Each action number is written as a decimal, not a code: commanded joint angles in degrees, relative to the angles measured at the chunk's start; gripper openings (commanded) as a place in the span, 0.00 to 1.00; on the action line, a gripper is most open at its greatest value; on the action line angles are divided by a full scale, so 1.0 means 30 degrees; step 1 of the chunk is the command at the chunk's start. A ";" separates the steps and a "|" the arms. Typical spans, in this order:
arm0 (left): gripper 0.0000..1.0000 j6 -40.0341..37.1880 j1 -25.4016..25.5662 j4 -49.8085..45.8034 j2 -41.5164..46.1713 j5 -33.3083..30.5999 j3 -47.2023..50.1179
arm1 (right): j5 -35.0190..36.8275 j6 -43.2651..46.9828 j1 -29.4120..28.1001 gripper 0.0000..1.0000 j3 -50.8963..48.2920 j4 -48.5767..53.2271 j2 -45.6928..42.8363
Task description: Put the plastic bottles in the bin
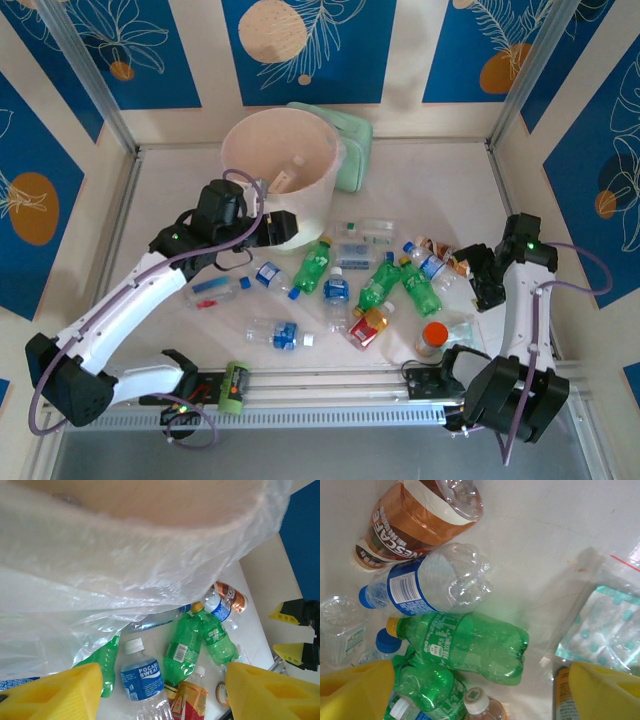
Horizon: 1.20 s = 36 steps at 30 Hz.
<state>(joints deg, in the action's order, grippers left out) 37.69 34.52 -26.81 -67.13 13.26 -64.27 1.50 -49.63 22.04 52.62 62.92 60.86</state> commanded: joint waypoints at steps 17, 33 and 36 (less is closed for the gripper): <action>0.68 0.0522 0.0152 0.0059 0.0786 -0.0522 0.0419 | 0.0349 -0.4658 -0.0366 0.90 0.1297 -0.5102 0.5658; 0.69 0.0448 0.0152 -0.0143 0.0596 -0.0493 0.0359 | 0.0040 -0.5430 -0.0233 0.92 0.2131 -0.6027 0.9362; 0.69 0.0471 0.0148 -0.0179 0.0610 -0.0493 0.0330 | -0.0257 -0.5434 -0.0170 0.92 0.2445 -0.6248 1.0310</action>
<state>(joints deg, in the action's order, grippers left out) 38.72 34.52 -26.65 -65.65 11.97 -63.57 2.26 -64.97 21.10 58.28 44.31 89.86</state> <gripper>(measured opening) 0.688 0.915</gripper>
